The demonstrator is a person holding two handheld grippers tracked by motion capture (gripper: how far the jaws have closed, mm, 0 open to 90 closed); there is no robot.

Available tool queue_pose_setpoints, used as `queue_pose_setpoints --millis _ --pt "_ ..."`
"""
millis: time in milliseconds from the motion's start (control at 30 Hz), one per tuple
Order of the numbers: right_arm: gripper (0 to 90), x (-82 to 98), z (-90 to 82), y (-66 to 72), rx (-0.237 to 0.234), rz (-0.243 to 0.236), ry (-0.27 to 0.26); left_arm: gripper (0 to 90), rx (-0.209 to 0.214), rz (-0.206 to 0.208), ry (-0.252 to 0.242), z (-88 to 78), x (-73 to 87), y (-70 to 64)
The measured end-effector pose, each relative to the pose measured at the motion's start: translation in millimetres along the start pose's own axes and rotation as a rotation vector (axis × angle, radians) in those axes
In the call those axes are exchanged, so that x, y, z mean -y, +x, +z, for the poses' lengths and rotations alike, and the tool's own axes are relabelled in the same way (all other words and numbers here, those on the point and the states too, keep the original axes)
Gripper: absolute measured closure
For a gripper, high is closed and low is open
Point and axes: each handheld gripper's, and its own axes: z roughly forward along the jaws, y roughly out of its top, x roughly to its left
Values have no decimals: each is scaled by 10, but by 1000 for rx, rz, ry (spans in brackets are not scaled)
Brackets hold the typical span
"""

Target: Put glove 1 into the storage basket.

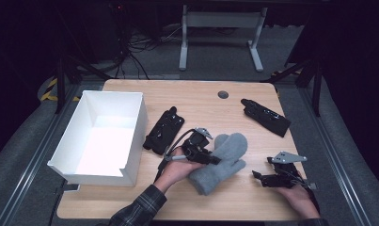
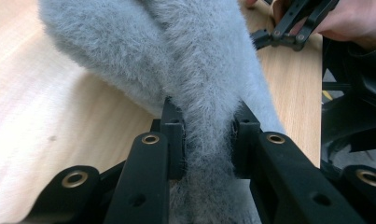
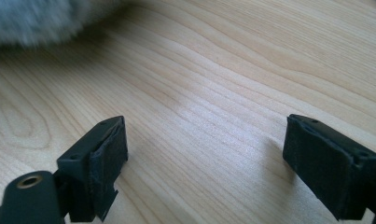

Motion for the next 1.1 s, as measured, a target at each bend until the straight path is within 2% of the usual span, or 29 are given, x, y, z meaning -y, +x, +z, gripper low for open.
queue_pose_setpoints --millis 300,367,700,733,967,1067,1100 --pt "139 1 1 0 -1 0 -1 739 -41 -13 -42 -417 -134 -46" --pt "139 0 0 0 0 0 0 739 -45 -13 -48 -450 -144 -51" --pt "139 0 1 0 1 0 -1 739 -106 -11 -77 -907 -250 -122" --pt "139 1 2 0 -1 0 -2 739 -116 -13 -82 -998 -262 -125" --pt "139 1 2 0 -1 0 -2 739 -132 -24 -115 -1263 -270 -106" --pt "139 1 2 0 -1 0 -2 739 -160 -25 -128 -1437 -266 -104" --pt "139 1 2 0 -1 0 -2 739 -160 -25 -128 -1437 -266 -104"
